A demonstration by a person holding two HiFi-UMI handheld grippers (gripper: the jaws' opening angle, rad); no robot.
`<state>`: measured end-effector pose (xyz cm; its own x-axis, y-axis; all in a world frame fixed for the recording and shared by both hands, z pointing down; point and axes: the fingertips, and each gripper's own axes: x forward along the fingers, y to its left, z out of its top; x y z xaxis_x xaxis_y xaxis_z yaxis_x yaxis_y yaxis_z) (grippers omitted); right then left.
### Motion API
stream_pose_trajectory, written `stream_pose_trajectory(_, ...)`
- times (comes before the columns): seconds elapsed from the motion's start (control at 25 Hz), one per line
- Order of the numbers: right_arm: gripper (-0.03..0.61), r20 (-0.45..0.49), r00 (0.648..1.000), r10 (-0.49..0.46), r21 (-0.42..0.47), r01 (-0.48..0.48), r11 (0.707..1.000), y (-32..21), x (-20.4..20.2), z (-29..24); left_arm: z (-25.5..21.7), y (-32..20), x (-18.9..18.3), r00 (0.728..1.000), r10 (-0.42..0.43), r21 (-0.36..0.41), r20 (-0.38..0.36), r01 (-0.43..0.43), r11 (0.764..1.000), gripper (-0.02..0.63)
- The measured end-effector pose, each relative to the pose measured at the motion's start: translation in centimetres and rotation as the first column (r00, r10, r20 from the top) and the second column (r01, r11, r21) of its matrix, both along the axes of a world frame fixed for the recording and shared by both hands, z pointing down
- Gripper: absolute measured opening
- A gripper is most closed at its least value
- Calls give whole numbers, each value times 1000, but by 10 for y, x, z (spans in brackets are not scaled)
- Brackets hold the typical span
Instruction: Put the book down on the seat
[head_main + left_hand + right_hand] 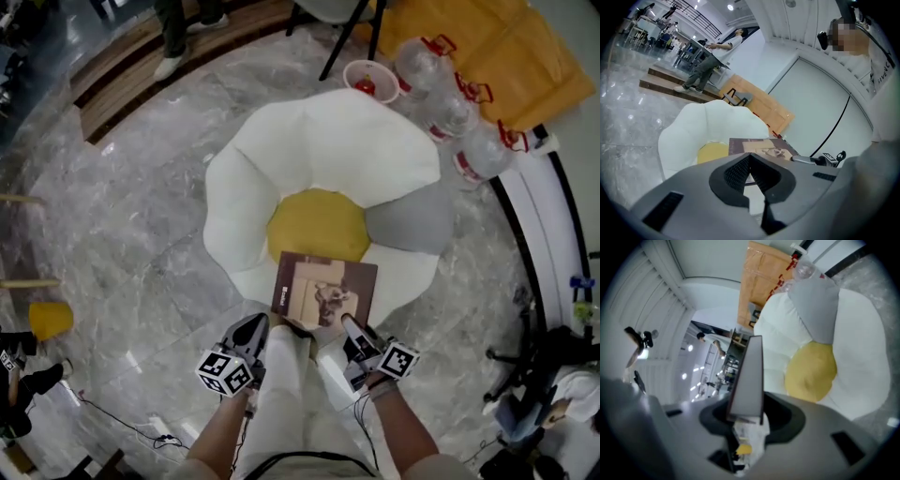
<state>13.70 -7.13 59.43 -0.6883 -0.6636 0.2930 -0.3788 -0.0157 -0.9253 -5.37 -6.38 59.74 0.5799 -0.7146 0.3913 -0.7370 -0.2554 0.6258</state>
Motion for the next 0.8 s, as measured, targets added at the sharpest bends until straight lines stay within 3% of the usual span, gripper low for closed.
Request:
stream_pose_trajectory(0.48, 163, -53, 998, -16, -50, 14, 999, -70, 2, 97, 78, -87, -5, 1000, -16, 30, 1, 16, 999, 25)
stream_pose_trajectory(0.8, 163, -53, 997, -53, -26, 51, 998, -111, -4, 135, 109, -114, -8, 1000, -17, 17, -14, 18, 1000, 25)
